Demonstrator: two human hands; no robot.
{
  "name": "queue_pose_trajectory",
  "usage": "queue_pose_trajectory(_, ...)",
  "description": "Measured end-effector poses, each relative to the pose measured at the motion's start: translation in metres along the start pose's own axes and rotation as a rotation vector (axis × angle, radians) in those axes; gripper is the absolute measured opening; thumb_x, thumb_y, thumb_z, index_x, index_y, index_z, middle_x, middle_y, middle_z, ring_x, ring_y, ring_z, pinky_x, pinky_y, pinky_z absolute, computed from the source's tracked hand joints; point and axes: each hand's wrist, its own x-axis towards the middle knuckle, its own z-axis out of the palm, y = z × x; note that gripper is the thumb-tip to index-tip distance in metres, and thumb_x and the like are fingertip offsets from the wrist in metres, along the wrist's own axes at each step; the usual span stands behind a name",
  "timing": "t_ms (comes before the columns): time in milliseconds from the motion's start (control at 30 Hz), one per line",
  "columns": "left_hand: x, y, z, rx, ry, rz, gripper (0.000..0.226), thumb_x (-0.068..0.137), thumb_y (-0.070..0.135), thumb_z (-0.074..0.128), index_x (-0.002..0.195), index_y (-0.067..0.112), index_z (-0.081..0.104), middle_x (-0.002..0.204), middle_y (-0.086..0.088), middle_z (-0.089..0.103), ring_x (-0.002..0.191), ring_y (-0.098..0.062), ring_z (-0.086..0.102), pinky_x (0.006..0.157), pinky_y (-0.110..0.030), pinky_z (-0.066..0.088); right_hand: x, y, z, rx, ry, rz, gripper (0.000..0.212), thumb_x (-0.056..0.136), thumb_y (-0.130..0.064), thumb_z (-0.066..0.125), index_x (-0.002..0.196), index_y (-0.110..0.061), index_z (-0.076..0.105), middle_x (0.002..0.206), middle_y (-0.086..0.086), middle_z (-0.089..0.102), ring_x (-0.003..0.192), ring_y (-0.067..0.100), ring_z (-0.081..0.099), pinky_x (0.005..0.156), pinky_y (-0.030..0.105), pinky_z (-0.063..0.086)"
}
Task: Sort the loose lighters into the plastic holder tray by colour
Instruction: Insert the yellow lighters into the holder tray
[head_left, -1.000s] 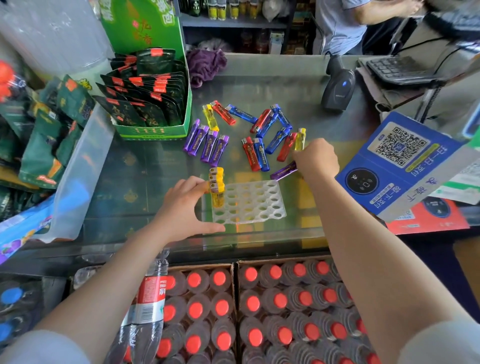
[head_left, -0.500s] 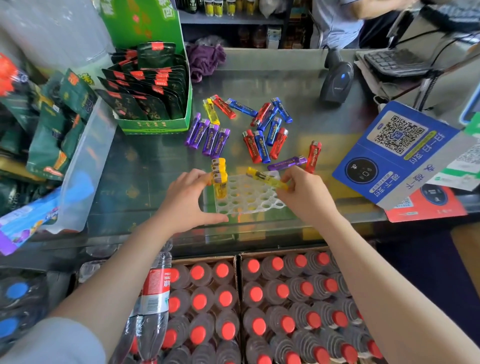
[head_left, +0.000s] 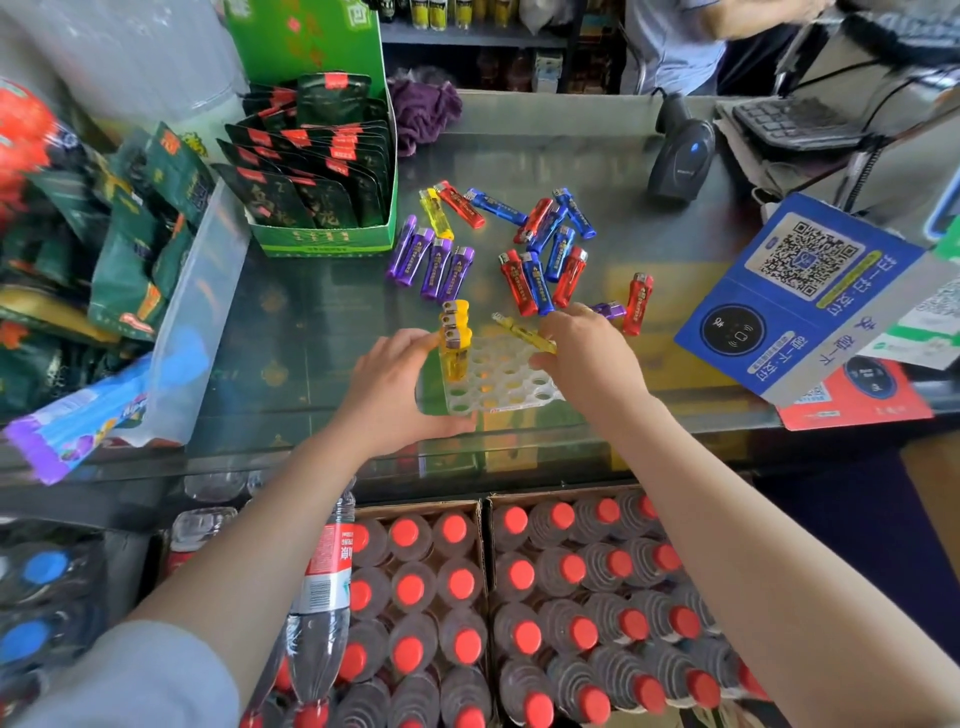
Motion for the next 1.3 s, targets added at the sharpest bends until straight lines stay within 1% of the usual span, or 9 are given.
queue_pose_trajectory(133, 0.002, -0.002, 0.002, 0.004, 0.013, 0.004, 0.092, 0.057, 0.066, 0.064, 0.130, 0.018, 0.039, 0.134, -0.004, 0.039, 0.119, -0.024, 0.036, 0.098, -0.039, 0.028, -0.003, -0.005, -0.005, 0.076, 0.044, -0.006, 0.019, 0.083, -0.007, 0.062, 0.101, -0.001, 0.064, 0.103, 0.017, 0.062, 0.088, 0.032, 0.058, 0.074, 0.035, 0.048)
queue_pose_trajectory(233, 0.002, -0.004, 0.004, -0.004, 0.025, 0.018, 0.086, 0.060, 0.059, 0.070, 0.131, 0.019, 0.039, 0.133, -0.004, 0.040, 0.119, -0.024, 0.037, 0.097, -0.039, 0.028, -0.017, -0.012, -0.008, 0.404, 0.085, 0.041, 0.013, 0.081, -0.012, 0.065, 0.092, -0.005, 0.067, 0.088, 0.011, 0.069, 0.074, 0.023, 0.061, 0.067, 0.028, 0.047)
queue_pose_trajectory(367, 0.003, -0.005, 0.004, 0.008, 0.038, 0.024, 0.087, 0.060, 0.058, 0.071, 0.131, 0.019, 0.039, 0.133, -0.004, 0.041, 0.118, -0.024, 0.038, 0.096, -0.039, 0.029, -0.031, -0.026, 0.006, 0.657, 0.011, 0.123, 0.015, 0.080, -0.016, 0.066, 0.090, -0.006, 0.068, 0.082, 0.010, 0.072, 0.072, 0.022, 0.065, 0.072, 0.035, 0.053)
queue_pose_trajectory(533, 0.003, -0.005, 0.004, 0.012, 0.053, 0.034, 0.085, 0.060, 0.056, 0.072, 0.129, 0.018, 0.040, 0.131, -0.004, 0.043, 0.114, -0.024, 0.040, 0.093, -0.038, 0.031, -0.033, -0.046, 0.021, 0.595, 0.090, 0.099, 0.006, 0.076, -0.009, 0.063, 0.080, -0.008, 0.058, 0.053, -0.006, 0.052, 0.049, -0.001, 0.051, 0.047, 0.006, 0.036)
queue_pose_trajectory(733, 0.003, -0.007, 0.004, 0.001, 0.050, 0.050, 0.083, 0.060, 0.056, 0.071, 0.128, 0.019, 0.041, 0.130, -0.004, 0.043, 0.115, -0.025, 0.040, 0.094, -0.038, 0.032, -0.035, -0.059, 0.029, 0.642, 0.127, 0.131, 0.014, 0.081, -0.008, 0.057, 0.095, -0.007, 0.055, 0.063, -0.009, 0.053, 0.051, 0.003, 0.049, 0.050, 0.012, 0.037)
queue_pose_trajectory(900, 0.005, -0.013, 0.002, -0.068, -0.001, 0.074, 0.090, 0.057, 0.060, 0.070, 0.131, 0.019, 0.040, 0.129, -0.003, 0.041, 0.114, -0.022, 0.038, 0.098, -0.038, 0.031, -0.040, -0.063, 0.034, 0.666, 0.086, 0.198, 0.010, 0.084, -0.013, 0.060, 0.088, -0.007, 0.054, 0.077, 0.013, 0.070, 0.073, 0.027, 0.066, 0.064, 0.042, 0.054)
queue_pose_trajectory(1033, 0.006, -0.015, 0.001, -0.056, -0.024, 0.073, 0.094, 0.056, 0.060, 0.070, 0.133, 0.018, 0.037, 0.132, -0.002, 0.039, 0.117, -0.022, 0.037, 0.100, -0.039, 0.030, -0.038, -0.068, 0.040, 0.558, 0.227, 0.197, 0.013, 0.080, -0.017, 0.066, 0.085, -0.005, 0.061, 0.074, 0.006, 0.063, 0.066, 0.021, 0.055, 0.053, 0.019, 0.037)
queue_pose_trajectory(1133, 0.006, -0.016, 0.002, -0.040, -0.016, 0.091, 0.093, 0.058, 0.060, 0.070, 0.134, 0.017, 0.037, 0.132, -0.003, 0.040, 0.118, -0.023, 0.037, 0.098, -0.038, 0.029, -0.039, -0.069, 0.044, 0.509, 0.293, 0.174, 0.013, 0.077, -0.013, 0.069, 0.079, -0.002, 0.062, 0.075, 0.007, 0.057, 0.067, 0.020, 0.048, 0.051, 0.018, 0.027)
queue_pose_trajectory(1300, 0.006, -0.016, 0.000, -0.054, 0.003, 0.116, 0.088, 0.061, 0.053, 0.073, 0.132, 0.014, 0.038, 0.131, -0.006, 0.043, 0.117, -0.024, 0.039, 0.096, -0.038, 0.032, -0.041, -0.075, 0.038, 0.454, 0.268, 0.101, 0.018, 0.077, -0.008, 0.069, 0.092, -0.002, 0.062, 0.075, 0.004, 0.055, 0.069, 0.020, 0.050, 0.065, 0.031, 0.042)
